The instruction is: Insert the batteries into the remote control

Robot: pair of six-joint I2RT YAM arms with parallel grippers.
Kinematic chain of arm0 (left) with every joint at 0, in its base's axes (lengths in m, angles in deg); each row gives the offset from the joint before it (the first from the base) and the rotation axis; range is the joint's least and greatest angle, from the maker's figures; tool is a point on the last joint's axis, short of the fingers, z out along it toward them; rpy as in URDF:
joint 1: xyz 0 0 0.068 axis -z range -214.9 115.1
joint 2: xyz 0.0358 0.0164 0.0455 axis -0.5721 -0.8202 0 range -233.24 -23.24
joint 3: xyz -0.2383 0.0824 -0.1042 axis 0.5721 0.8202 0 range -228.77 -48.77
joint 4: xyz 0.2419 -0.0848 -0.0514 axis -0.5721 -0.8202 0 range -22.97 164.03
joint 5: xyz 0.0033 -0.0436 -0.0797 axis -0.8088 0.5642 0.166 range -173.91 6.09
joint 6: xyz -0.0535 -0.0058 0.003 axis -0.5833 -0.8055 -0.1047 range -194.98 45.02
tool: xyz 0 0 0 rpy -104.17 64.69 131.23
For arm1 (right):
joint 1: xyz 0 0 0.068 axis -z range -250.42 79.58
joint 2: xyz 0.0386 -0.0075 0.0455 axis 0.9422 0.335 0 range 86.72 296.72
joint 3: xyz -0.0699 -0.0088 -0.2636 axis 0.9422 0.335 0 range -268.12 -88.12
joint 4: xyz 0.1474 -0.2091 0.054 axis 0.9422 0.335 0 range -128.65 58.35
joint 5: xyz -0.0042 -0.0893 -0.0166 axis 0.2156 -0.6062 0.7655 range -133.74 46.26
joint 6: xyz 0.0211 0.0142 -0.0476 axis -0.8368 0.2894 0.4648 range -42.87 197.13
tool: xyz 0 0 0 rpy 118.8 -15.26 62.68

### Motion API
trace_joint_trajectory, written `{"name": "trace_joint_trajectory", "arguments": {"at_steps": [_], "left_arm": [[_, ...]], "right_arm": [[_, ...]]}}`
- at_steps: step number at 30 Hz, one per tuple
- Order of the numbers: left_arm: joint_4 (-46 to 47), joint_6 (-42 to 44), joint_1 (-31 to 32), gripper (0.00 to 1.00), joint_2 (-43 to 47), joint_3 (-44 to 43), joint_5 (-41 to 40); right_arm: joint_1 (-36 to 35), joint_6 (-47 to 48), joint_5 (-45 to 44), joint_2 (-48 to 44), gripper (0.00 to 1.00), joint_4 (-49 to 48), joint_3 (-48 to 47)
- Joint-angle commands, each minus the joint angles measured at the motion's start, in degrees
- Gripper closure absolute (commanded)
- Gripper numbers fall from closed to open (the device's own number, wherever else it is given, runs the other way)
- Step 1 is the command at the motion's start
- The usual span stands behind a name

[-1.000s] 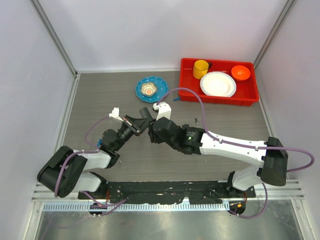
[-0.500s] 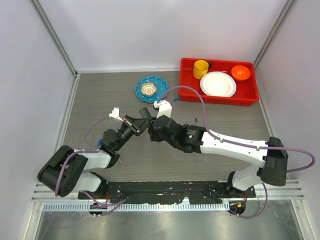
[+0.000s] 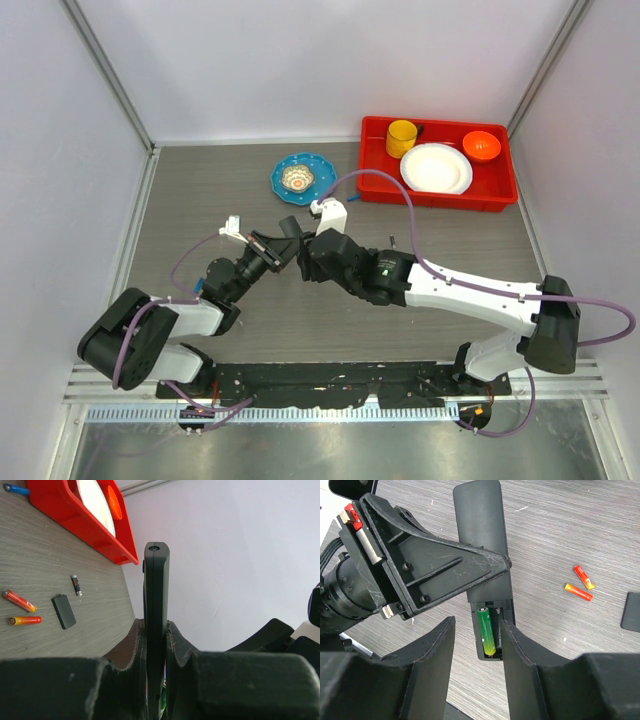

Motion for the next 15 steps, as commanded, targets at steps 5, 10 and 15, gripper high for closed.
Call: {"name": "trace_joint_trajectory", "arguments": {"at_steps": [5, 10, 15], "left_arm": [[14.90, -0.05, 0.41, 1.00, -0.45, -0.98, -0.50], [14.90, -0.14, 0.41, 1.00, 0.34, -1.07, -0.94], [14.90, -0.05, 0.33, 1.00, 1.31, -0.72, -1.30]], "right_arm": [[1.17, 0.80, -2.24, -6.54, 0.49, -0.43, -3.01], [12.84, -5.95, 10.79, -12.59, 0.43, -0.85, 3.11], [22.09, -15.09, 27.00, -15.51, 0.33, -11.91, 12.01]]}}
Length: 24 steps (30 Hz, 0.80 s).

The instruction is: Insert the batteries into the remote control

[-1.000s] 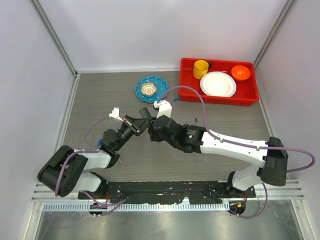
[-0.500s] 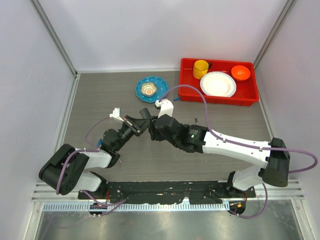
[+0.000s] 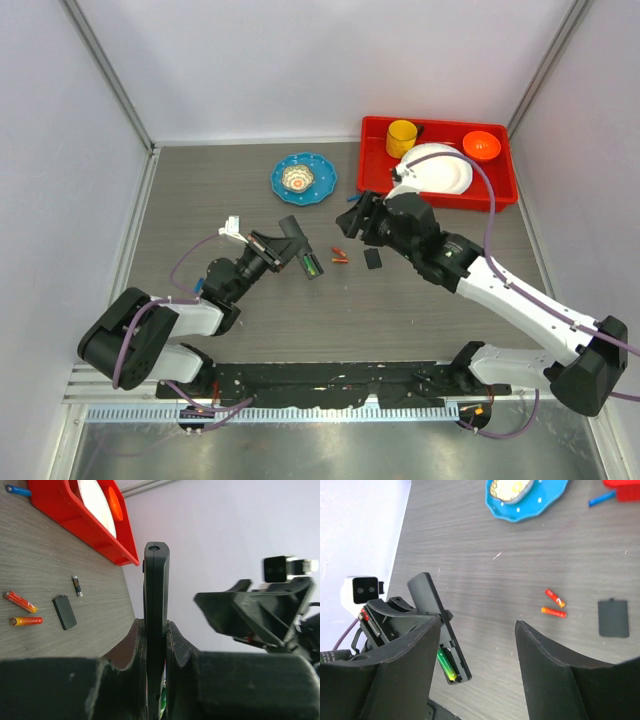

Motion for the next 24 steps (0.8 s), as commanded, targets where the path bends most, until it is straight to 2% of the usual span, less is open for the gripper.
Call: {"name": "trace_joint_trajectory", "arguments": {"at_steps": [1, 2, 6, 12, 24], "left_arm": [[14.88, -0.05, 0.22, 1.00, 2.01, -0.54, -1.10], [14.97, 0.21, 0.30, 1.00, 2.10, -0.45, -1.19], [14.88, 0.39, 0.22, 1.00, 2.54, -0.63, -1.36], [14.88, 0.30, 0.22, 1.00, 1.93, -1.95, -0.57], [14.88, -0.84, 0.22, 1.00, 3.07, -3.18, -0.13]], "right_arm": [[4.97, -10.59, 18.05, -1.52, 0.30, -9.83, 7.46], [5.25, -11.57, 21.74, -1.70, 0.28, -11.50, 8.53], [5.60, -17.46, 26.95, -2.66, 0.18, -23.53, 14.50], [6.13, -22.48, 33.01, -1.00, 0.16, -33.12, 19.70], [6.13, -22.75, 35.75, 3.75, 0.16, -36.57, 21.11]]}}
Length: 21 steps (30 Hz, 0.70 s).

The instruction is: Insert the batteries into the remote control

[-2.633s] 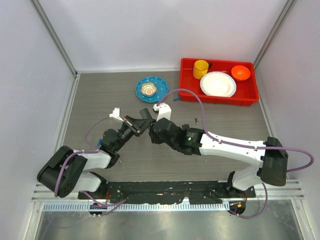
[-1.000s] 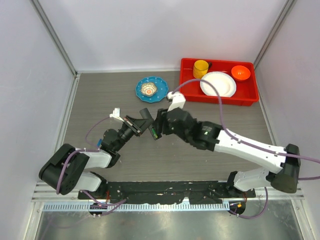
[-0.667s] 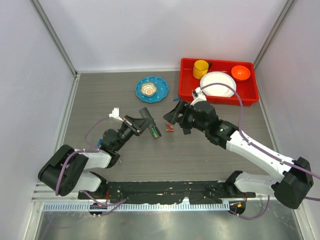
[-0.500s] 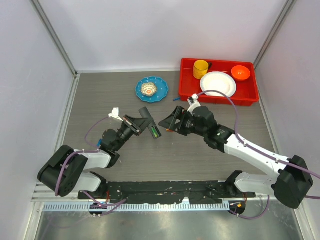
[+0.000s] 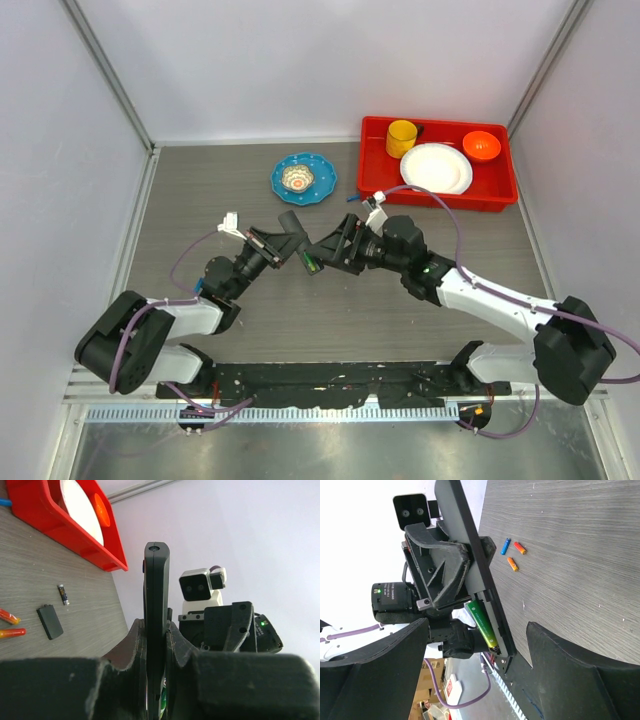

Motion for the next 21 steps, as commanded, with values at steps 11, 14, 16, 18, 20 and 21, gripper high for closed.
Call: {"name": "trace_joint_trajectory", "arguments": {"at_steps": [11, 14, 16, 18, 20, 21], "left_arm": [[14.64, -0.80, 0.30, 1.00, 2.33, -1.62, 0.31], [14.73, -0.80, 0.39, 1.00, 2.68, -1.54, 0.31], [14.73, -0.80, 0.30, 1.00, 2.94, -1.54, 0.39], [14.73, -0.80, 0.39, 1.00, 3.12, -1.45, 0.39], [14.73, -0.80, 0.39, 1.00, 3.21, -1.36, 0.39], [14.73, -0.80, 0.39, 1.00, 3.29, -1.27, 0.39]], "right_arm": [[0.23, -2.60, 1.67, 2.56, 0.16, -8.11, 0.87], [0.14, -2.87, 1.76, 3.35, 0.16, -8.63, 0.78], [0.23, -3.31, 1.59, 3.70, 0.17, -8.90, 0.87], [0.23, -3.66, 1.50, 4.05, 0.18, -9.16, 0.79], [0.23, -3.92, 1.50, 4.49, 0.19, -9.51, 0.70], [0.23, -4.18, 1.41, 4.49, 0.19, -9.60, 0.61]]}}
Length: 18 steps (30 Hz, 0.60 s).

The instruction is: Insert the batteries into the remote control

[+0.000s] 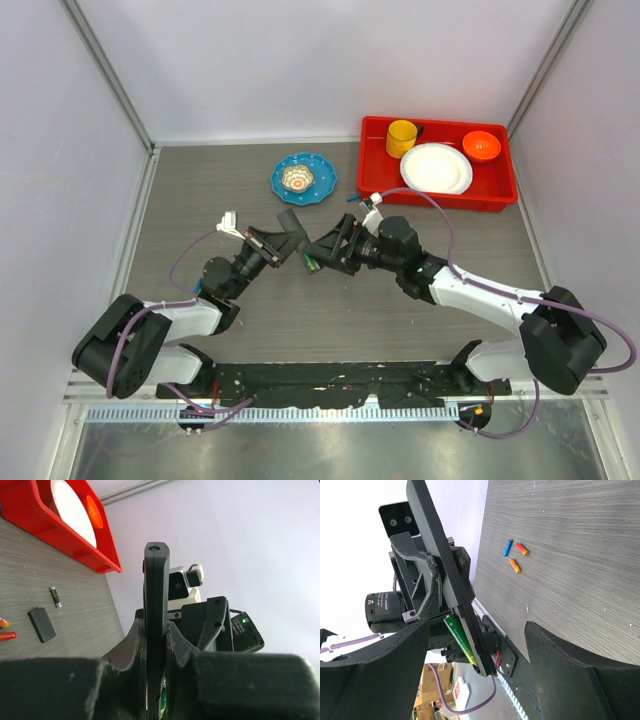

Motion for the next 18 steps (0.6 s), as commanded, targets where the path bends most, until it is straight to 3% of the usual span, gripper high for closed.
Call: {"name": "trace_joint_trajectory", "arguments": {"at_steps": [1, 18], "left_arm": [[14.71, 0.10, 0.24, 1.00, 1.61, -1.16, 0.35], [14.71, 0.01, 0.41, 1.00, 1.96, -1.43, 0.17]], "right_arm": [[0.21, -1.32, 0.32, 0.49, 0.19, -4.12, -0.46], [0.21, -2.38, 0.05, 1.99, 0.22, -5.44, 0.15]]}}
